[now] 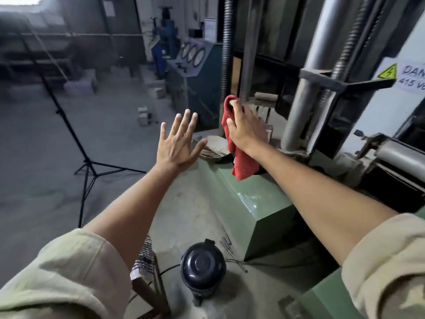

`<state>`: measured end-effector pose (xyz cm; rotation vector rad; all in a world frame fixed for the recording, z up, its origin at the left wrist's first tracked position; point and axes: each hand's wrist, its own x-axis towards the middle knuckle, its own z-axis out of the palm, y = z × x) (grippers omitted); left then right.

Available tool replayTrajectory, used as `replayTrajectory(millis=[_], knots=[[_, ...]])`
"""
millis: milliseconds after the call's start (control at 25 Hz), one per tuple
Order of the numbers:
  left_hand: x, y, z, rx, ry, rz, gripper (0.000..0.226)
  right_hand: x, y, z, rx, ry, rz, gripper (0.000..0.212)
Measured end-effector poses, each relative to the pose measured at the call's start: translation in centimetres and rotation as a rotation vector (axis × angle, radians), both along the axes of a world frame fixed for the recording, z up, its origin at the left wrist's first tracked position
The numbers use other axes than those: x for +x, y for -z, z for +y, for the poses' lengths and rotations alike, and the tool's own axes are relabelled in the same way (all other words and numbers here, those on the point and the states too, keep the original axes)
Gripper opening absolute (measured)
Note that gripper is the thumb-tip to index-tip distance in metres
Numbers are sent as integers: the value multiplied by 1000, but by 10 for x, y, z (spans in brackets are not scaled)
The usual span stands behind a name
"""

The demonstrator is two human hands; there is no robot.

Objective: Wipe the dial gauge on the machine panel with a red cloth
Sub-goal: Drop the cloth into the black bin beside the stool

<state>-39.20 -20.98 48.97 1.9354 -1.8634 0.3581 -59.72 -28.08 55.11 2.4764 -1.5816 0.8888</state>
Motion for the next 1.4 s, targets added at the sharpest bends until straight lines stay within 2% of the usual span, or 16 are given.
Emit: replayTrajectory(millis=[240,680,1160,1400], knots=[[42,72,17,90,-66,48,84,57,96,4,131,-66,46,50],[50,212,27,308,-112,145,82,76,257,21,378,-114,180,52],[75,292,-28,478,-140,156,82,93,344,-38,540,-152,263,52],[76,337,-35,588,-131,175,81,96,394,-34,737,-199,302,52]])
